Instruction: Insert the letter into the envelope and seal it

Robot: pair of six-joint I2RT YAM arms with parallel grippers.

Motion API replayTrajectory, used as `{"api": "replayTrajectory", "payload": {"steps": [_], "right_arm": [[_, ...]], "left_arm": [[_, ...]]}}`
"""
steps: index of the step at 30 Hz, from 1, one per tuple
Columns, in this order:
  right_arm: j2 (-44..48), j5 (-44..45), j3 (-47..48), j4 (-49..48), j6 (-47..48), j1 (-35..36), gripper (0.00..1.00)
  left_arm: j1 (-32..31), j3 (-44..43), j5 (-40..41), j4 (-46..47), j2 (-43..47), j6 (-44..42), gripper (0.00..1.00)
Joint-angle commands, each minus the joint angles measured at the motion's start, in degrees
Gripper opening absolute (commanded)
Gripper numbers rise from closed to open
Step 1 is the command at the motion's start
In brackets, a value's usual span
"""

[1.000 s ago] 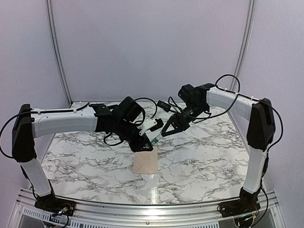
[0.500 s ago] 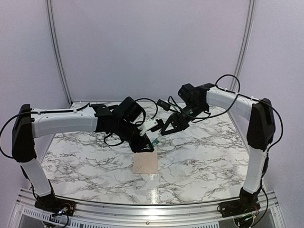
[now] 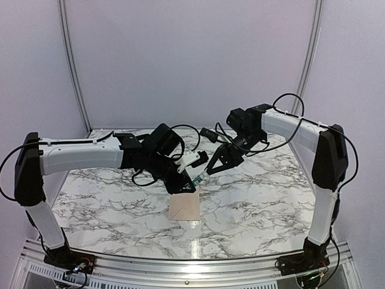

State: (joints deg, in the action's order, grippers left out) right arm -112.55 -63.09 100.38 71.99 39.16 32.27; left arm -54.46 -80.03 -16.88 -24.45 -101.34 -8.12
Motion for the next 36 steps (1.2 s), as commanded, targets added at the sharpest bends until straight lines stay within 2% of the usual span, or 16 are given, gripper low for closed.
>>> {"api": "replayTrajectory", "payload": {"steps": [1,9,13,24,27,36], "right_arm": [[-1.23,-1.52,1.79,1.74,1.02,1.17,0.08],[1.15,5.67,0.85,-6.53,-6.48,1.04,0.07],[1.13,8.69,2.16,-7.73,-7.91,0.88,0.07],[-0.29,-0.57,2.17,-1.04,-2.0,0.91,0.08],[-0.41,-1.05,1.71,1.36,0.12,0.88,0.08],[0.18,-0.04,0.76,0.15,-0.49,0.93,0.08]], "left_arm": [[-0.12,-0.91,-0.12,4.31,1.75,-0.18,0.05],[-0.12,-0.83,-2.33,4.32,2.12,0.48,0.05],[-0.15,-0.75,-3.14,4.27,1.83,0.77,0.05],[-0.17,-0.58,-2.25,4.57,1.73,0.53,0.05],[-0.12,-0.42,-1.46,4.66,2.1,0.2,0.05],[-0.12,-0.61,-2.07,5.17,2.17,0.42,0.05]]}}
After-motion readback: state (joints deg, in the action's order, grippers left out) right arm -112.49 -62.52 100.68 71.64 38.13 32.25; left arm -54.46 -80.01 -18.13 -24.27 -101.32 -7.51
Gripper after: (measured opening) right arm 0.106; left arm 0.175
